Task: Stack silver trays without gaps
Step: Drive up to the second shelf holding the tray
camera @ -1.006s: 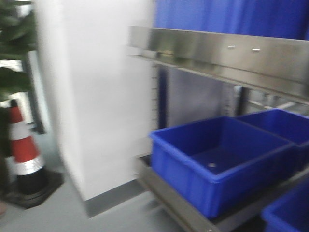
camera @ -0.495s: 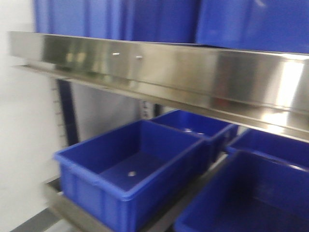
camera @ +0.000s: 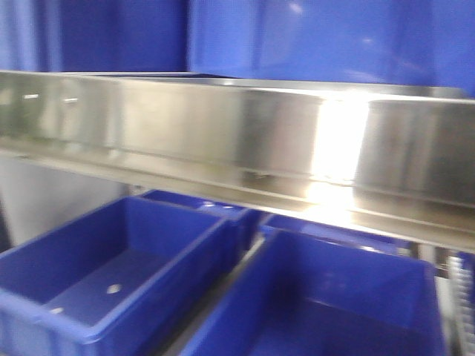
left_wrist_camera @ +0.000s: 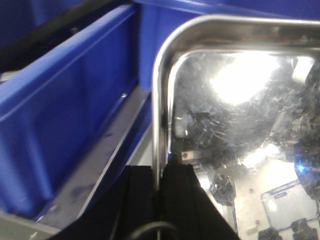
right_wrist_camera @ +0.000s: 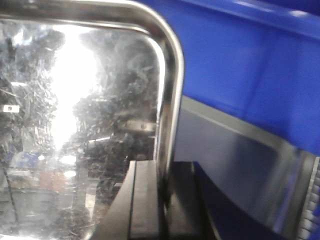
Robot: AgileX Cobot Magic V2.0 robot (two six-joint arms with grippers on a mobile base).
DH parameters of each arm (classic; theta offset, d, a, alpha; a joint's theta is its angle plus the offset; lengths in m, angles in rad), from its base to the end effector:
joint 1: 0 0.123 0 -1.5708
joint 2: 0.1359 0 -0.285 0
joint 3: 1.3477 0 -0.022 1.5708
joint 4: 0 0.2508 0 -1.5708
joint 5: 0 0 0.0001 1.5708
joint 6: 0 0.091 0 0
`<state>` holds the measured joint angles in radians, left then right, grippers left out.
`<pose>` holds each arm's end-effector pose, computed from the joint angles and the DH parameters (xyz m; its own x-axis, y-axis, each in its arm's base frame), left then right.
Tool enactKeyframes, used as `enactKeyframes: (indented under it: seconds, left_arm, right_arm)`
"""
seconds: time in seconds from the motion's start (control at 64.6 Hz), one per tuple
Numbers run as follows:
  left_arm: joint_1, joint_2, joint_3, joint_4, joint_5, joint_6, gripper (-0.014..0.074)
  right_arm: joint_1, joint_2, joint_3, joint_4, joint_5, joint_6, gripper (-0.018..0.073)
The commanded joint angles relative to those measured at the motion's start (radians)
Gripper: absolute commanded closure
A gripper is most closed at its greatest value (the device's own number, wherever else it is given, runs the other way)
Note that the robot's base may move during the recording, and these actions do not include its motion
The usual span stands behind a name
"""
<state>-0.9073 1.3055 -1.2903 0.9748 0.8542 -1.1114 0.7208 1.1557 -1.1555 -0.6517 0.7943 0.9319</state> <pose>0.2136 -0.1809 0.4114 -0.3718 0.0500 -0.9270 0.1632 0.9865 -0.0122 0.2043 0.1270 0.3947 -0.5188 0.0563 -0.8530 -0.1151 0.9841 0.1350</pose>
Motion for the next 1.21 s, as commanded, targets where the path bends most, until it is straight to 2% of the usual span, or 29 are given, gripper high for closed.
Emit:
enactKeyframes:
  seconds: [0.0, 1.192]
  left_arm:
    - [-0.013, 0.002, -0.010, 0.001, -0.117, 0.000, 0.0613]
    - [-0.013, 0.002, -0.010, 0.001, -0.117, 0.000, 0.0613]
  right_arm:
    - [0.011, -0.002, -0.007, 0.003, -0.548, -0.016, 0.0636]
    - [0.011, -0.002, -0.007, 0.003, -0.548, -0.016, 0.0636]
